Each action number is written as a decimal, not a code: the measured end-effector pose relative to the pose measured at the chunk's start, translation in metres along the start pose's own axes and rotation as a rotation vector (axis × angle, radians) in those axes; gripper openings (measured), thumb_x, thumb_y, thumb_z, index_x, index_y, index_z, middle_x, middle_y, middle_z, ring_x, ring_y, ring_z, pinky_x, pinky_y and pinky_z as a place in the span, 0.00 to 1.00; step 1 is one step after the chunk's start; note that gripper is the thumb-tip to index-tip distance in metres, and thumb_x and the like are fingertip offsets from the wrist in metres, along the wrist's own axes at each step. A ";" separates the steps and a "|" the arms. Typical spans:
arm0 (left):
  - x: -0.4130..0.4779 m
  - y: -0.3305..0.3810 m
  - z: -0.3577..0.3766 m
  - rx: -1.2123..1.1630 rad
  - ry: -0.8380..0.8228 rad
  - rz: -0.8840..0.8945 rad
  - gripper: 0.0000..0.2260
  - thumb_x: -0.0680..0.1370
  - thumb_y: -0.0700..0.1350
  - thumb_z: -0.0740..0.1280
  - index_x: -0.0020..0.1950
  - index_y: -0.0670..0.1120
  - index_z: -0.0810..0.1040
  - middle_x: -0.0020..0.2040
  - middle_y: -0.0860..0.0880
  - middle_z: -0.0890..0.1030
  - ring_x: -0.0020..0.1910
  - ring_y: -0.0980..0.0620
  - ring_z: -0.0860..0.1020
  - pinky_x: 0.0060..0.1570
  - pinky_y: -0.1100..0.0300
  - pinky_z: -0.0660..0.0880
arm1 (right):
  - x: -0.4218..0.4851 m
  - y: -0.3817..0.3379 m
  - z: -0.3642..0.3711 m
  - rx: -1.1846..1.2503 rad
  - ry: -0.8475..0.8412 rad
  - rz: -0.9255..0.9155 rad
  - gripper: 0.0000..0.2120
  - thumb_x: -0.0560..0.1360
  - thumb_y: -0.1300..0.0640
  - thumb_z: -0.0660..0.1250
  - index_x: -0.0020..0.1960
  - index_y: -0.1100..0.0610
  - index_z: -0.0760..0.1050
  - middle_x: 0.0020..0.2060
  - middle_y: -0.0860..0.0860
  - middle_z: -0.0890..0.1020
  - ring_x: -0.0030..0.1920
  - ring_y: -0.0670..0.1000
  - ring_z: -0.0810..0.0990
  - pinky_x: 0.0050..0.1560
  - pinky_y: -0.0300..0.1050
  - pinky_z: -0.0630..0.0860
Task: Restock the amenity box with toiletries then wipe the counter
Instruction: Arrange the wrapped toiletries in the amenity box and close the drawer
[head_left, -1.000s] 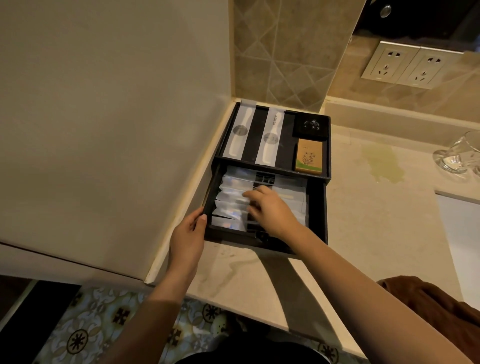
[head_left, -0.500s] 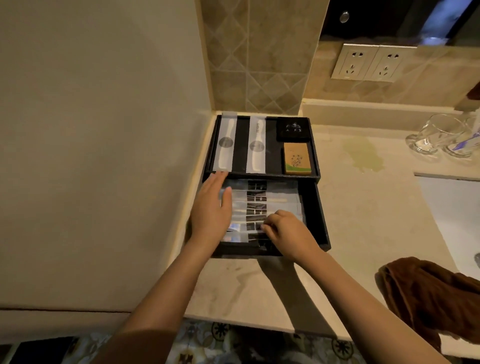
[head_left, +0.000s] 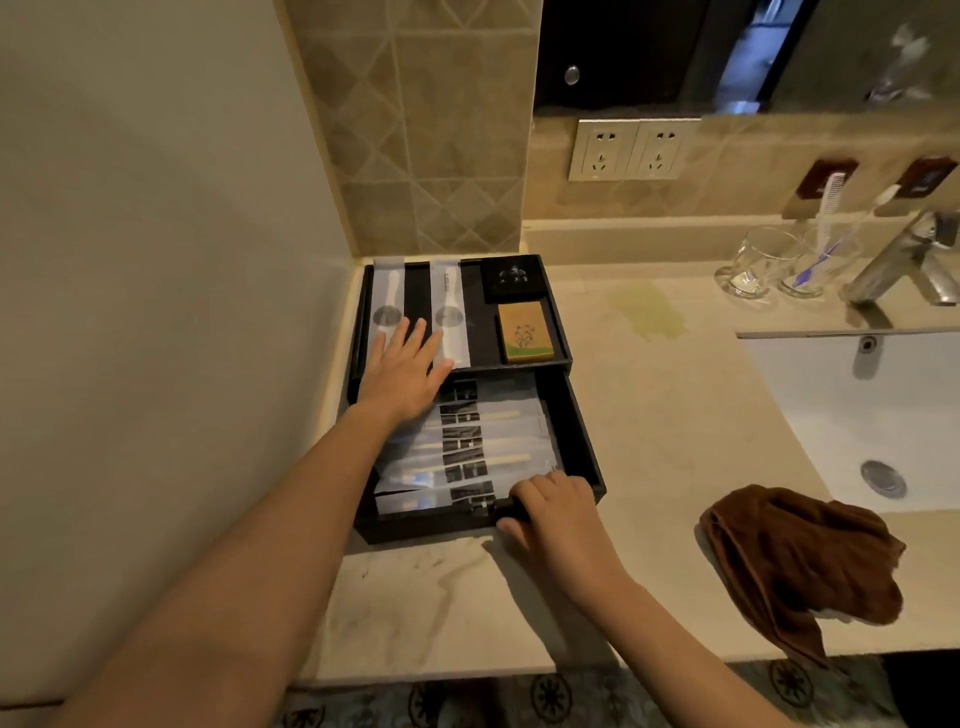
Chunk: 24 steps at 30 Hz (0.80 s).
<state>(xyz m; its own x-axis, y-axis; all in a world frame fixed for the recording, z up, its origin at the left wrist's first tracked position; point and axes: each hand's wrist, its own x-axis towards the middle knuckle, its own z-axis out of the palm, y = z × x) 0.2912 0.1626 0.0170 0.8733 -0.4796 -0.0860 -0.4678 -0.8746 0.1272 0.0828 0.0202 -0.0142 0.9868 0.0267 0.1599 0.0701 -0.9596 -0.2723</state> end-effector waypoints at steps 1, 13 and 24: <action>-0.001 -0.001 -0.001 0.013 -0.007 0.023 0.26 0.81 0.57 0.45 0.77 0.50 0.48 0.79 0.47 0.48 0.77 0.48 0.42 0.73 0.48 0.41 | -0.001 0.000 0.003 0.002 0.028 0.002 0.11 0.67 0.48 0.71 0.39 0.52 0.72 0.34 0.47 0.78 0.37 0.52 0.75 0.40 0.42 0.64; 0.004 -0.018 -0.001 0.067 -0.033 0.155 0.29 0.80 0.58 0.49 0.77 0.47 0.48 0.79 0.46 0.50 0.77 0.49 0.48 0.74 0.51 0.46 | 0.000 0.002 0.029 -0.050 0.275 -0.003 0.13 0.73 0.44 0.58 0.39 0.53 0.66 0.34 0.49 0.75 0.39 0.49 0.63 0.41 0.43 0.57; 0.006 -0.018 0.001 0.072 -0.027 0.155 0.29 0.80 0.57 0.49 0.77 0.46 0.47 0.79 0.45 0.49 0.77 0.49 0.48 0.74 0.52 0.46 | 0.023 -0.001 0.039 -0.060 0.340 0.002 0.13 0.72 0.45 0.57 0.38 0.54 0.65 0.34 0.49 0.76 0.39 0.50 0.64 0.41 0.44 0.57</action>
<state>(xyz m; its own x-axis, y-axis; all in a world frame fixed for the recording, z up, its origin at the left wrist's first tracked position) 0.3047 0.1754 0.0137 0.7866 -0.6098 -0.0971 -0.6057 -0.7926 0.0701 0.1109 0.0326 -0.0470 0.8809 -0.0602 0.4695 0.0497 -0.9746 -0.2183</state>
